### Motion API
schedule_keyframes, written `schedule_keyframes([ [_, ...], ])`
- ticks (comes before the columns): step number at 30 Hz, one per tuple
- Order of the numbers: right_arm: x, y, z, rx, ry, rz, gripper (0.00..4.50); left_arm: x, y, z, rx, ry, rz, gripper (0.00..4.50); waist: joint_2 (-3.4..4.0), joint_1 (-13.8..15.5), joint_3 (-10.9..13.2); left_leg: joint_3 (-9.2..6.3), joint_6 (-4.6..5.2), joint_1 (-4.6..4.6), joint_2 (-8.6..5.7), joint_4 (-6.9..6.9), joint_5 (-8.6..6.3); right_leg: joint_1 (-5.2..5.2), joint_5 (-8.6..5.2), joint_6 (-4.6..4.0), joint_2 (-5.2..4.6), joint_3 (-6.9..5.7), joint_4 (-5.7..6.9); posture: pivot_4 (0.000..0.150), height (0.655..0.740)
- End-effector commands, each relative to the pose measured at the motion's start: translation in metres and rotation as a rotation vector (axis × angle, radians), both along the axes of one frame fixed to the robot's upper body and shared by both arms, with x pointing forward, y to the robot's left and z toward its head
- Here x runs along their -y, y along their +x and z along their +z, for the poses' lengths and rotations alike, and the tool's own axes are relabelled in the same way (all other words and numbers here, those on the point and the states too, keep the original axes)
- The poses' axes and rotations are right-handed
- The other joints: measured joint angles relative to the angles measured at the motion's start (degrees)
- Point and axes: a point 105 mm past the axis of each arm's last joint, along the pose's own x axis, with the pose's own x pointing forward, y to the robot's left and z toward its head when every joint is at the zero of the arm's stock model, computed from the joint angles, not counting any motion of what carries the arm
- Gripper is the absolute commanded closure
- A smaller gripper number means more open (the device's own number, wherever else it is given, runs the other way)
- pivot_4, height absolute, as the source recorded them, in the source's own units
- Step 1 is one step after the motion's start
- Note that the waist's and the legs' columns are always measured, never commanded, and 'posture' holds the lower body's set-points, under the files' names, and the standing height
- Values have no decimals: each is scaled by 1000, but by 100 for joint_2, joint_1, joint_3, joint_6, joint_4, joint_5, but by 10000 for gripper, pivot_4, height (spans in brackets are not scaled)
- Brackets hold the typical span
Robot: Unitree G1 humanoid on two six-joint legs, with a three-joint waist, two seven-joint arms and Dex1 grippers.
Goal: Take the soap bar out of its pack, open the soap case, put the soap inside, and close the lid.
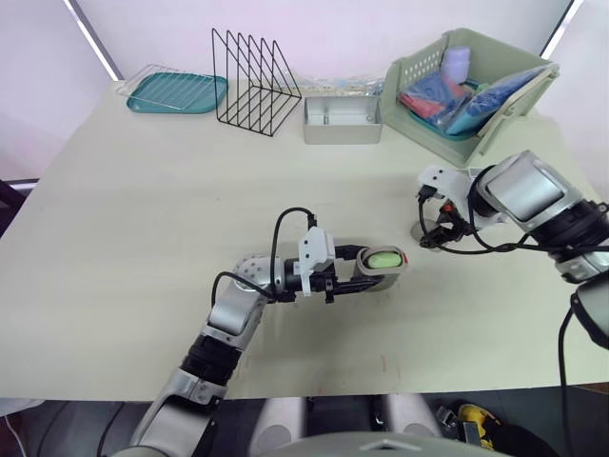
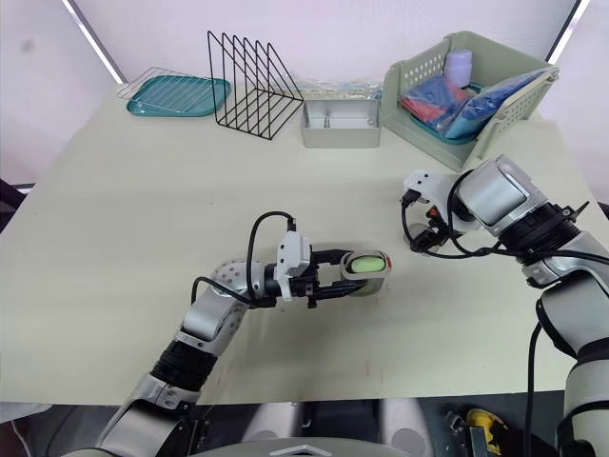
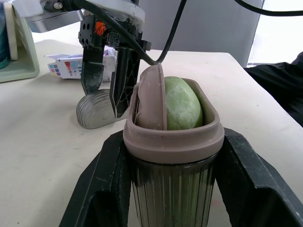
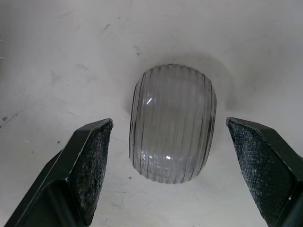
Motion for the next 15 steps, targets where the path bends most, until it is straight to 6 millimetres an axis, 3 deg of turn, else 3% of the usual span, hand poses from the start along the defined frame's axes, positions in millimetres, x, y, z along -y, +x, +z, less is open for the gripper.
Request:
schedule_keyframes([
  [1, 0, 1, 5, 19, 6, 6, 13613, 1, -5, -1, 1, 13, -16, 25911, 0, -1, 0, 0, 0, 0, 0, 0, 0, 0, 0, 0, 0, 0, 0, 1500, 7400],
  [4, 1, 2, 5, 21, 5, 5, 27088, 1, -5, -1, -1, 13, -18, 25911, 0, -1, 0, -1, 0, 1, 0, 0, 0, 0, 0, 0, 0, -1, 0, 1500, 7400],
  [10, -1, 0, 11, 26, 17, 48, 27166, 1, -5, -1, -5, 14, -17, 25911, 0, -3, 0, 0, 0, 1, 0, -1, 0, 0, 0, 0, 0, 0, 0, 1500, 7400],
  [15, -10, -2, 39, 82, 50, 208, 27166, 1, -3, -2, -2, 19, -14, 25911, 1, -3, 1, 0, 0, 0, 0, -1, 0, -1, 0, 0, 0, 0, -1, 1500, 7400],
])
